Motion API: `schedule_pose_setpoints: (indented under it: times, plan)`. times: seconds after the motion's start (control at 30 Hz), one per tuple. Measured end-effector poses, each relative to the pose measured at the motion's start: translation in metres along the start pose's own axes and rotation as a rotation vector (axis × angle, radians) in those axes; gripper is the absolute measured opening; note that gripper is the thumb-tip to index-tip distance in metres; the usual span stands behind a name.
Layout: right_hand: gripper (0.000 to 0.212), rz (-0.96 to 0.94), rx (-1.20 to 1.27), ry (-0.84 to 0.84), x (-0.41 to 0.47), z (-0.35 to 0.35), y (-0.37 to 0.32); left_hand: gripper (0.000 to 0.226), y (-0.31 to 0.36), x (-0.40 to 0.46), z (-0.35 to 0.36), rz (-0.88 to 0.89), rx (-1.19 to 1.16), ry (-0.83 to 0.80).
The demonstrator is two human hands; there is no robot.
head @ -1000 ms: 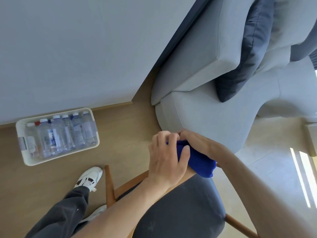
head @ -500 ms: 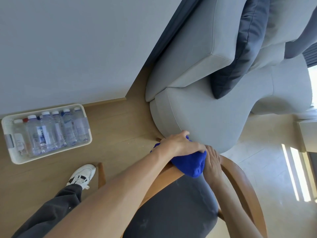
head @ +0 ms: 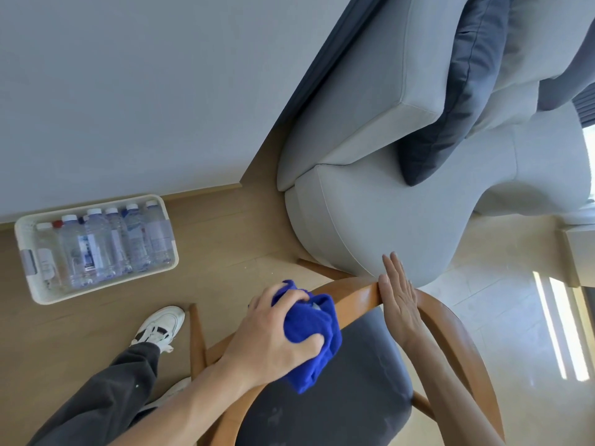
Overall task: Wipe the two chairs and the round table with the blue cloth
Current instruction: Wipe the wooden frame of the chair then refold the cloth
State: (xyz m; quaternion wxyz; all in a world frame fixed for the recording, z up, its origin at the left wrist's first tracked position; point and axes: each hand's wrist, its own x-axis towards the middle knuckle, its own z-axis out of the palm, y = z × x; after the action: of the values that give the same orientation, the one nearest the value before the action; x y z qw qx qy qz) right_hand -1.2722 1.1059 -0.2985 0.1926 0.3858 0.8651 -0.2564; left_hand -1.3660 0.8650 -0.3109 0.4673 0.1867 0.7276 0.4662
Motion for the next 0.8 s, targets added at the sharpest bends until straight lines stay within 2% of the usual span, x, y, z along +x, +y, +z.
schedule_pose_setpoints:
  times: [0.13,0.27,0.37,0.43,0.5,0.63,0.73,0.8]
  plan:
    - [0.052,-0.011,0.042,0.074,-0.002,0.007,-0.004,0.059,-0.013,-0.014,0.007,0.008,-0.010,0.106]
    - [0.053,0.001,0.067,0.081,-0.001,0.007,-0.004,0.064,0.023,0.026,0.024,0.077,0.203,0.187]
    - [0.062,-0.009,0.020,0.036,0.002,0.002,-0.004,0.065,0.071,0.077,0.047,0.139,0.446,0.036]
    - [0.069,-0.016,-0.037,-0.005,0.003,-0.001,-0.004,0.064,0.087,0.097,0.055,0.115,0.519,-0.069]
    - [0.067,-0.023,-0.040,-0.014,0.002,-0.002,-0.002,0.067,0.077,0.095,0.056,0.096,0.468,-0.056]
    - [0.049,0.004,0.004,0.026,0.000,0.002,-0.003,0.069,0.038,0.051,0.040,0.189,0.291,0.160]
    - [0.051,0.013,0.020,0.055,0.001,0.003,-0.002,0.065,0.008,0.011,0.029,0.215,0.171,0.253]
    - [0.053,-0.001,0.011,0.061,0.001,0.006,0.000,0.066,-0.023,-0.021,0.025,0.161,0.096,0.284]
